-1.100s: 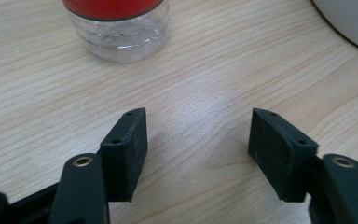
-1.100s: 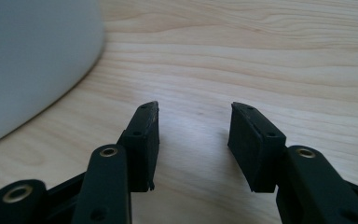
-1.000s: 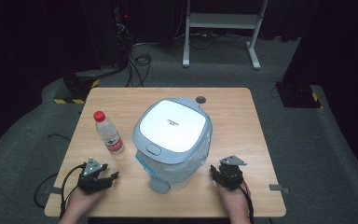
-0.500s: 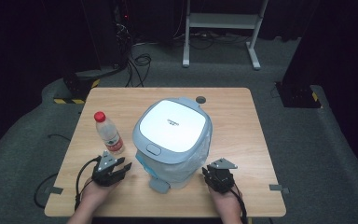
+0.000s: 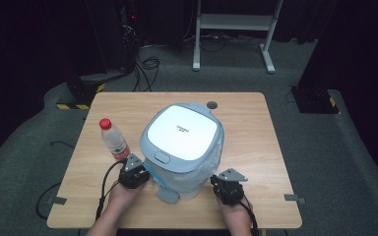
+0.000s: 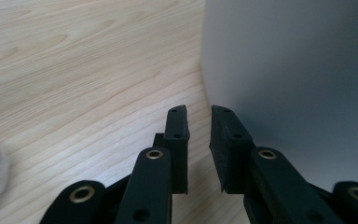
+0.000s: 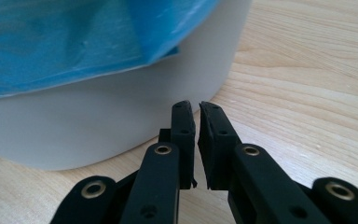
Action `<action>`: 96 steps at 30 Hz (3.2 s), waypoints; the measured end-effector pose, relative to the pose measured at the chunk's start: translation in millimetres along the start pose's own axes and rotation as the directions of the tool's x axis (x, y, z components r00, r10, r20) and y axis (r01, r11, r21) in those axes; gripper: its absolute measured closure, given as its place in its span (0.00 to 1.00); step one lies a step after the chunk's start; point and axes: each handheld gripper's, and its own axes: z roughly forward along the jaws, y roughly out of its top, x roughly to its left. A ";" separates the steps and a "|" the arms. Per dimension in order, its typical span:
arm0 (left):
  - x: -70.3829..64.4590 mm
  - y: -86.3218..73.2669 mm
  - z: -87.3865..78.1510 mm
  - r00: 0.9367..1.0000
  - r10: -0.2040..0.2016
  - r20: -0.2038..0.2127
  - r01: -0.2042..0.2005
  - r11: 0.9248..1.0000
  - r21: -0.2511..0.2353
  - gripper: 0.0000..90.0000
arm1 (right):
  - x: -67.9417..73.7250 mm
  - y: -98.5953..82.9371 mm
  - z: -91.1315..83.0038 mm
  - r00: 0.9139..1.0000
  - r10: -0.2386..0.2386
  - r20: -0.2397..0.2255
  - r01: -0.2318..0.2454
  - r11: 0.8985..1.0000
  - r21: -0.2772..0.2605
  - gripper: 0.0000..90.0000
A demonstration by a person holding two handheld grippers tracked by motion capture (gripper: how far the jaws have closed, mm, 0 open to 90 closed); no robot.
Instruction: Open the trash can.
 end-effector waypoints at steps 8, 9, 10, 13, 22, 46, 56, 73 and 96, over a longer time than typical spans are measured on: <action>-1.1 -3.9 -1.3 1.000 -0.017 0.016 0.017 0.999 -0.029 0.92 | 10.9 3.8 8.6 0.999 -0.018 0.037 0.017 1.000 0.020 0.98; -1.0 -4.3 -1.3 1.000 -0.011 0.016 0.011 1.000 -0.027 0.93 | 10.6 5.1 9.7 0.999 -0.011 0.039 0.010 1.000 0.022 0.98; -1.0 -3.7 -1.2 1.000 -0.014 0.015 0.015 1.000 -0.019 0.95 | 11.5 8.5 13.3 0.998 0.001 0.061 -0.003 1.000 0.026 0.99; -0.9 -4.0 -1.5 1.000 -0.021 0.014 0.022 1.000 -0.013 0.96 | 11.0 12.7 18.0 0.997 -0.001 0.078 -0.001 1.000 0.028 0.99; -3.7 -7.8 -4.2 0.998 -0.004 0.066 0.005 1.000 -0.016 0.85 | -14.1 30.6 29.5 0.994 0.048 0.095 -0.047 0.999 -0.017 0.94; -12.8 -1.1 2.6 0.999 -0.014 0.031 0.016 0.999 -0.040 0.98 | -3.2 27.2 27.7 0.994 0.059 0.089 -0.056 0.998 -0.036 1.00; -3.1 -1.4 3.0 0.996 -0.068 0.065 0.072 0.995 -0.075 0.84 | -16.5 38.1 38.7 0.994 0.080 0.073 -0.078 0.997 -0.029 0.88; -4.2 -9.6 -8.2 0.997 -0.040 0.073 0.043 0.998 -0.043 0.78 | -5.0 -3.2 4.4 0.991 0.133 -0.025 -0.135 0.988 -0.070 0.75; 2.7 -14.1 -15.0 0.999 0.008 0.033 -0.008 1.000 -0.001 0.65 | 41.8 13.4 6.6 0.992 -0.003 -0.124 -0.010 0.994 -0.107 0.69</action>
